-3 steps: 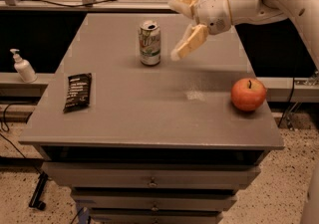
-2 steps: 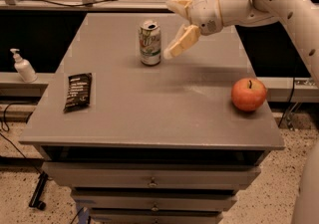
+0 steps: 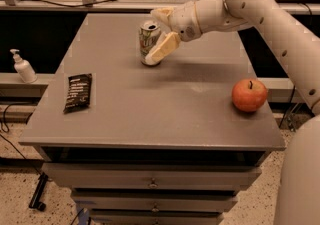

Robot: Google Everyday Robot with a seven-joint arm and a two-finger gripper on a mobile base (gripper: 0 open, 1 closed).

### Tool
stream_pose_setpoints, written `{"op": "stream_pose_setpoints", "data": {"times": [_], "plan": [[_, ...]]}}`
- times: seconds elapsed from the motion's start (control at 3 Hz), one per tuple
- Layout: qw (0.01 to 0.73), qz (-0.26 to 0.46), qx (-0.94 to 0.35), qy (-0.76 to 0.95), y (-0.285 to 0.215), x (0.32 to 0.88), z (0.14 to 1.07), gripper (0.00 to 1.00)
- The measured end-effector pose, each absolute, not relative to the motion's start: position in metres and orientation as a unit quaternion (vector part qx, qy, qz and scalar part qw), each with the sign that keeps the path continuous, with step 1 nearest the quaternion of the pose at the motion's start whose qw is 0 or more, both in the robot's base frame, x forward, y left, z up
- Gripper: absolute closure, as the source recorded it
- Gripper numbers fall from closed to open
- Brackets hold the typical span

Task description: Knock 7up can over

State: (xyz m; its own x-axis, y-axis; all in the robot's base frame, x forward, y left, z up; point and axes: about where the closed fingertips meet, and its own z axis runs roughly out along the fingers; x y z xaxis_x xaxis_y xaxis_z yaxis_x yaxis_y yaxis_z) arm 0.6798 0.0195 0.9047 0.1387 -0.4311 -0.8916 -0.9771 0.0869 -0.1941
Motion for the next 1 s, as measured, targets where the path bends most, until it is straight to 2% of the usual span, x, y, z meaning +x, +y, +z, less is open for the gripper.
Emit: {"op": "stream_pose_setpoints", "data": {"times": [0.67, 1.0], "plan": [[0.445, 0.303, -0.603, 0.589, 0.029, 0.685, 0.892, 0.00], [0.430, 0.326, -0.619, 0.571, 0.025, 0.661, 0.904, 0.00]]}}
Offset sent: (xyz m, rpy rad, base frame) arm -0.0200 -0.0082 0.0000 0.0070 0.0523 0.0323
